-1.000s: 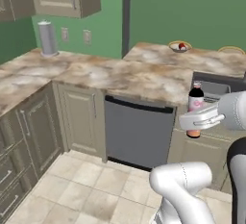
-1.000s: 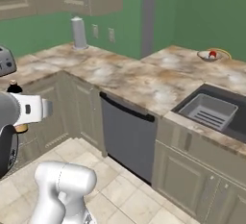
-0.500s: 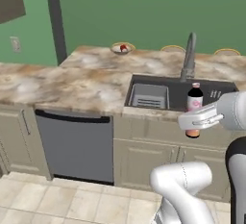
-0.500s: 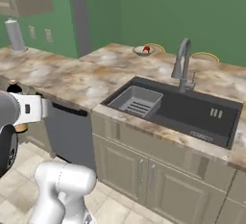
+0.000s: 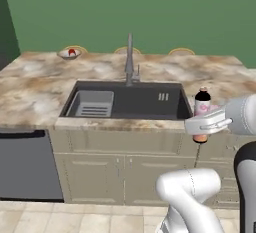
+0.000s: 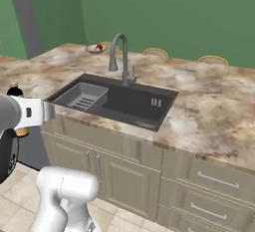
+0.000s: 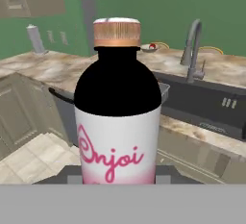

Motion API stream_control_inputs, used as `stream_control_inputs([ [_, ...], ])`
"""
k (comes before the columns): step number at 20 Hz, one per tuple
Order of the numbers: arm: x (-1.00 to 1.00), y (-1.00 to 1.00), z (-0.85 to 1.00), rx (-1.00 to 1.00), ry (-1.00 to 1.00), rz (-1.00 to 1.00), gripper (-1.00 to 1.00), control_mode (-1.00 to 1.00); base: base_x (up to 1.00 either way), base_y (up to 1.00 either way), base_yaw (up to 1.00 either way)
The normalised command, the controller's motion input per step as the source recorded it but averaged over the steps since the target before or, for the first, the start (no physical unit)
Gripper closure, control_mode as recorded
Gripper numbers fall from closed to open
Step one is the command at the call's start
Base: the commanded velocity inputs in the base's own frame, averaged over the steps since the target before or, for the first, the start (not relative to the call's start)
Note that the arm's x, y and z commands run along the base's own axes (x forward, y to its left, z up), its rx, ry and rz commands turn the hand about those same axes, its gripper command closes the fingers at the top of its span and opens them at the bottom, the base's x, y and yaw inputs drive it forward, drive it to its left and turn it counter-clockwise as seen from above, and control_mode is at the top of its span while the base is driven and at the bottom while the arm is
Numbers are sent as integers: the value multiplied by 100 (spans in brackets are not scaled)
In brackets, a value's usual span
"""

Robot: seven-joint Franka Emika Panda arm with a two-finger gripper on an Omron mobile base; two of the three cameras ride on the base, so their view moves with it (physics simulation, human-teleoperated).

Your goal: Open the fridge, grab two sodas, and place both sodas inside the bowl with ice on the dining counter.

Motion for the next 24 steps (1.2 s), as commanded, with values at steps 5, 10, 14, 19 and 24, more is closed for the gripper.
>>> stream_control_inputs([
  [5,0,0,0,0,0,0,100,100,1,-100,-28],
  [10,0,0,0,0,0,0,100,100,28,-100,-23],
  [14,0,0,0,0,0,0,100,100,53,-100,-18],
  [19,0,0,0,0,0,0,100,100,68,-100,-12],
  [24,0,0,0,0,0,0,100,100,56,-100,-10],
])
